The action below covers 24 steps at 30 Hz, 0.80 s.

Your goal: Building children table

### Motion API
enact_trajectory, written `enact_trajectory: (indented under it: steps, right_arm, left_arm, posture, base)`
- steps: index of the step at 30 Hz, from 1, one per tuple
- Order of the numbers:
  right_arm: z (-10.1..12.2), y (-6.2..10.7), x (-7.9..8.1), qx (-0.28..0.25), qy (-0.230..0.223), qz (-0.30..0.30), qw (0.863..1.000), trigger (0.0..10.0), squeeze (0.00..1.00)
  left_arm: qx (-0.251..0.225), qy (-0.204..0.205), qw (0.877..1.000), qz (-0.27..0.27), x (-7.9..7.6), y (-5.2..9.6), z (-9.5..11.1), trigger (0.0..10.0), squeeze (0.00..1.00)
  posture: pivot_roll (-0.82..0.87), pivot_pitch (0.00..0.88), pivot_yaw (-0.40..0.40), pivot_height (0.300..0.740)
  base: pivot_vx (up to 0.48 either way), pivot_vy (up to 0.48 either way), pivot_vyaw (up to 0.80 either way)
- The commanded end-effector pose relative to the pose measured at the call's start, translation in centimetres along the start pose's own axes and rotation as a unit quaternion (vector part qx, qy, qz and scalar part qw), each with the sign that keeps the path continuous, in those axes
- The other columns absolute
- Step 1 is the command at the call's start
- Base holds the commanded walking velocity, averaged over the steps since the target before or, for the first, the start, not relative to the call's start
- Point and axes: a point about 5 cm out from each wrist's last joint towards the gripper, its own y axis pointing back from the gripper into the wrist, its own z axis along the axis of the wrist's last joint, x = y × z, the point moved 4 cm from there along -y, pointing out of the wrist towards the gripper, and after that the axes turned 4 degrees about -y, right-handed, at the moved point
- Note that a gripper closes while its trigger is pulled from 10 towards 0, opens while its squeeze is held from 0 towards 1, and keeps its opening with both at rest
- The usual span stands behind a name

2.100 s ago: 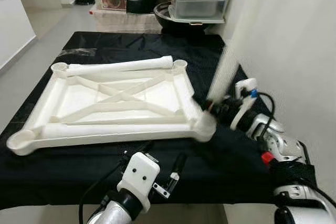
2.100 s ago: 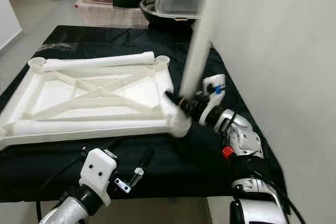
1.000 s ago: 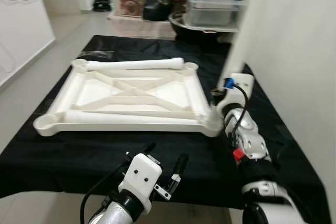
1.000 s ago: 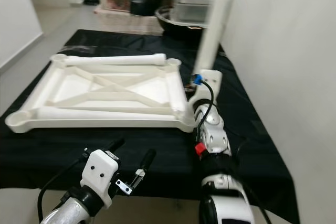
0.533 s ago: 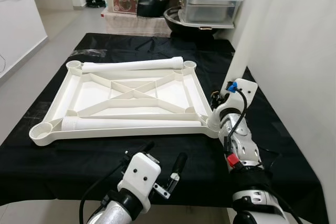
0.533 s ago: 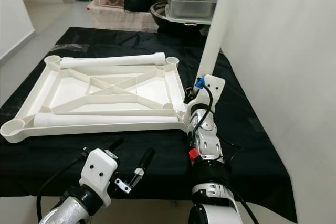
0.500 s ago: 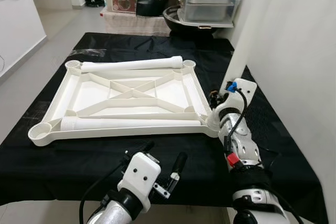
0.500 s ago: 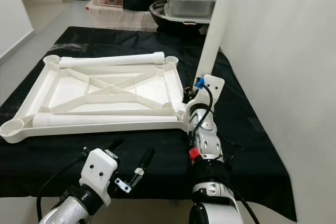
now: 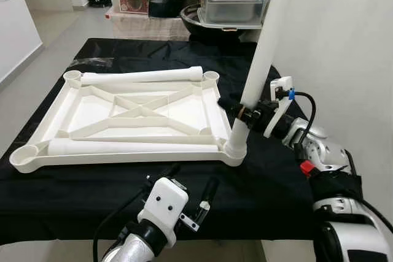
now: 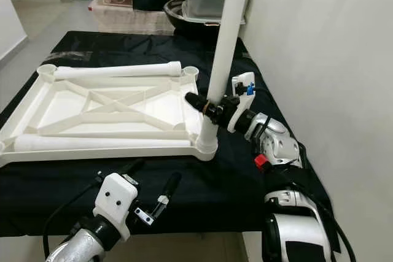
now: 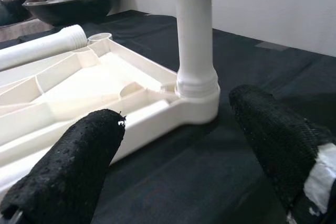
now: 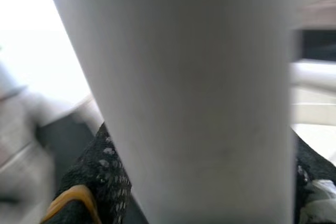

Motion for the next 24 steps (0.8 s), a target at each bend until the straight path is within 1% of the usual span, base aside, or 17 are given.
enact_trajectory:
  steps: [1,7,8,9,11,13,14,15,16,17,18,19,20,21,22,23,24]
  right_arm:
    - [-0.9,-1.4,1.9,0.029,-0.004,0.088,0.996,10.0,0.0]
    - [-1.1,-2.5,2.7,0.033,-0.006,0.126,0.992,9.9,0.0]
    - [-1.1,-3.3,2.1,0.022,0.001,0.09,0.996,0.0,0.0]
    - [-1.1,-3.3,2.1,0.022,0.001,0.09,0.996,0.0,0.0]
    - [-1.0,-4.1,1.2,-0.001,0.014,0.032,0.999,0.0,0.0]
    - [-1.0,-4.1,1.2,-0.001,0.014,0.032,0.999,0.0,0.0]
    - [-0.4,-4.1,-0.6,-0.037,0.03,-0.064,0.997,0.0,0.0]
    - [-0.4,-4.1,-0.6,-0.037,0.03,-0.064,0.997,0.0,0.0]
    - [-0.2,-3.8,-1.3,-0.05,0.034,-0.101,0.993,0.0,0.0]
    - [-0.2,-3.8,-1.3,-0.05,0.034,-0.101,0.993,0.0,0.0]
    - [-0.1,-3.2,-2.8,-0.06,0.042,-0.179,0.981,0.0,0.0]
    - [-0.1,-2.0,-4.6,-0.068,0.044,-0.277,0.957,0.0,0.0]
    - [-0.4,-0.6,-5.9,-0.069,0.041,-0.359,0.93,0.0,0.0]
    - [-0.4,-0.6,-5.9,-0.069,0.041,-0.359,0.93,0.0,0.0]
    - [-0.7,2.1,-7.5,-0.078,0.036,-0.475,0.876,0.0,0.0]
    - [-1.0,3.9,-8.2,-0.082,0.032,-0.543,0.835,0.0,0.0]
    - [-1.0,3.9,-8.2,-0.082,0.032,-0.543,0.835,0.0,0.0]
  left_arm:
    - [0.007,-0.002,1.0,-0.001,-0.1,0.0,-0.5,10.0,0.0]
    - [0.007,-0.002,1.0,0.0,-0.1,0.0,-0.4,10.0,0.0]
    - [0.007,-0.002,1.0,0.0,-0.1,0.0,-0.4,10.0,0.0]
    - [0.007,-0.002,1.0,0.0,-0.1,0.0,-0.4,10.0,0.0]
    - [0.007,-0.001,1.0,0.0,-0.1,0.1,-0.4,10.0,0.0]
    - [0.007,-0.001,1.0,0.0,-0.1,0.1,-0.4,10.0,0.0]
    - [0.007,-0.001,1.0,0.0,-0.1,0.1,-0.4,10.0,0.0]
    - [0.007,-0.001,1.0,0.0,-0.1,0.1,-0.4,10.0,0.0]
    - [0.007,0.0,1.0,0.0,-0.1,0.1,-0.4,10.0,0.0]
    - [0.007,0.0,1.0,0.0,-0.1,0.1,-0.4,10.0,0.0]
    - [0.007,0.0,1.0,-0.001,-0.1,0.1,-0.4,10.0,0.0]
    - [0.007,0.0,1.0,-0.002,-0.1,0.0,-0.4,10.0,0.0]
    - [0.007,0.0,1.0,-0.002,-0.1,0.0,-0.5,10.0,0.0]
    - [0.007,0.0,1.0,-0.002,-0.1,0.0,-0.5,10.0,0.0]
    - [0.008,0.0,1.0,-0.003,-0.2,0.0,-0.5,10.0,0.0]
    - [0.008,0.0,1.0,-0.004,-0.2,0.0,-0.5,10.0,0.0]
    - [0.008,0.0,1.0,-0.004,-0.2,0.0,-0.5,10.0,0.0]
  posture:
    - [0.15,0.043,-0.079,0.74]
    - [0.16,0.044,-0.082,0.74]
    - [0.16,0.048,-0.08,0.74]
    - [0.16,0.048,-0.08,0.74]
    - [0.16,0.048,-0.08,0.74]
    - [0.16,0.048,-0.08,0.74]
    - [0.15,0.048,-0.079,0.74]
    - [0.15,0.048,-0.079,0.74]
    - [0.15,0.048,-0.08,0.74]
    - [0.15,0.048,-0.08,0.74]
    - [0.14,0.048,-0.076,0.74]
    - [0.14,0.048,-0.075,0.74]
    - [0.14,0.047,-0.074,0.74]
    - [0.14,0.047,-0.074,0.74]
    - [0.14,0.048,-0.074,0.74]
    - [0.14,0.048,-0.074,0.74]
    - [0.14,0.048,-0.074,0.74]
  base:
    - [0.0,0.0,0.0]
    - [0.0,0.0,0.0]
    - [0.0,0.0,0.0]
    - [0.0,0.0,0.0]
    - [0.0,0.0,0.0]
    - [0.0,0.0,0.0]
    - [0.0,0.0,0.0]
    - [0.0,0.0,0.0]
    - [0.0,0.0,0.0]
    - [0.0,0.0,0.0]
    - [0.0,0.0,0.0]
    - [0.0,0.0,0.0]
    - [0.0,0.0,0.0]
    - [0.0,0.0,0.0]
    - [0.0,0.0,0.0]
    - [0.0,0.0,0.0]
    - [0.0,0.0,0.0]
